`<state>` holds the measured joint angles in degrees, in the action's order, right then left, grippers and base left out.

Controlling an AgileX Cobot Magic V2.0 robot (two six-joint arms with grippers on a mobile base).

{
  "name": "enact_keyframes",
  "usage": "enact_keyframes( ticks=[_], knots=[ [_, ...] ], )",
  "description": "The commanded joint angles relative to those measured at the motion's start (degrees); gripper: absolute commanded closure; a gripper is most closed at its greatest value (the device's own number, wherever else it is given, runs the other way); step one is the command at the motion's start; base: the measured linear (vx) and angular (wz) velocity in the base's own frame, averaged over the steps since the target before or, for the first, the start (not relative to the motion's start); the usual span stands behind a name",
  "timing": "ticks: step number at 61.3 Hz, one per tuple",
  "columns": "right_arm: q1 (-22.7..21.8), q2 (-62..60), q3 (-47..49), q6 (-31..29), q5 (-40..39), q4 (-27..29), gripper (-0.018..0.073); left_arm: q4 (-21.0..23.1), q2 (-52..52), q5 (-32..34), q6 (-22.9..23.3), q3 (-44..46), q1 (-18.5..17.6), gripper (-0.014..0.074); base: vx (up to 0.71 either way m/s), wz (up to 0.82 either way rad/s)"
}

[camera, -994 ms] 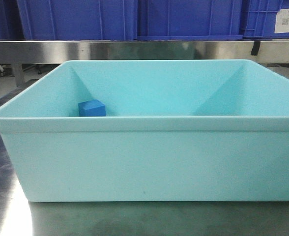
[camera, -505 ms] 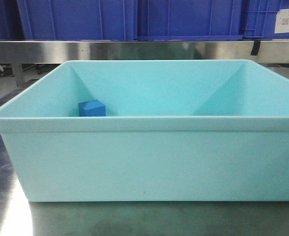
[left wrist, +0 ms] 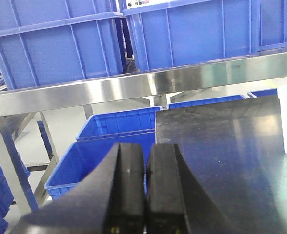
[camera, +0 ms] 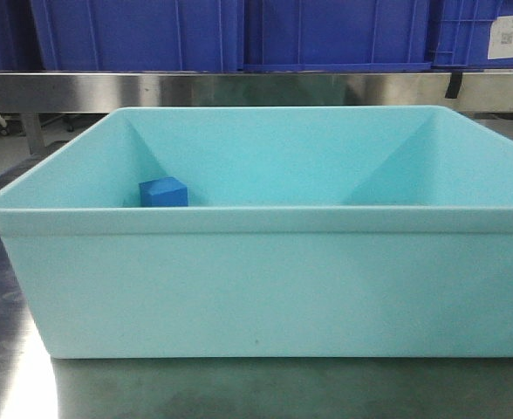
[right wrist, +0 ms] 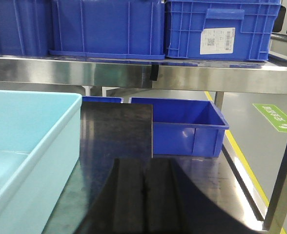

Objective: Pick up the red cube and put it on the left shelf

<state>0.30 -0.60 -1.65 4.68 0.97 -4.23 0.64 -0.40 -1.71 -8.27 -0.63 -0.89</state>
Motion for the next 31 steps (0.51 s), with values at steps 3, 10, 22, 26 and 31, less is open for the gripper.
enact_keyframes(
  ticks=[3,10,22,26,31],
  knots=[
    [-0.30,-0.98,1.40,-0.15,-6.62,-0.28,0.0506,0.27,0.40,5.19,-0.03,-1.26,-0.31,0.0491,0.00,0.00],
    [-0.30,-0.98,1.40,-0.15,-6.83,-0.28,0.0506,0.27,0.40,5.19,-0.03,-1.26,-0.31,0.0491,0.00,0.00],
    [-0.30,-0.98,1.40,-0.15,-6.95,-0.28,0.0506,0.27,0.40,5.19,-0.03,-1.26,-0.31,0.0491,0.00,0.00],
    [-0.20,-0.98,1.40,-0.15,-6.94,-0.28,0.0506,0.27,0.40,5.19,-0.03,-1.26,-0.31,0.0491,0.00,0.00],
    [0.17,-0.98,1.40,-0.15,-7.22,-0.28,0.0506,0.27,0.40,5.19,-0.03,-1.26,-0.31,0.0491,0.00,0.00]
  ],
)
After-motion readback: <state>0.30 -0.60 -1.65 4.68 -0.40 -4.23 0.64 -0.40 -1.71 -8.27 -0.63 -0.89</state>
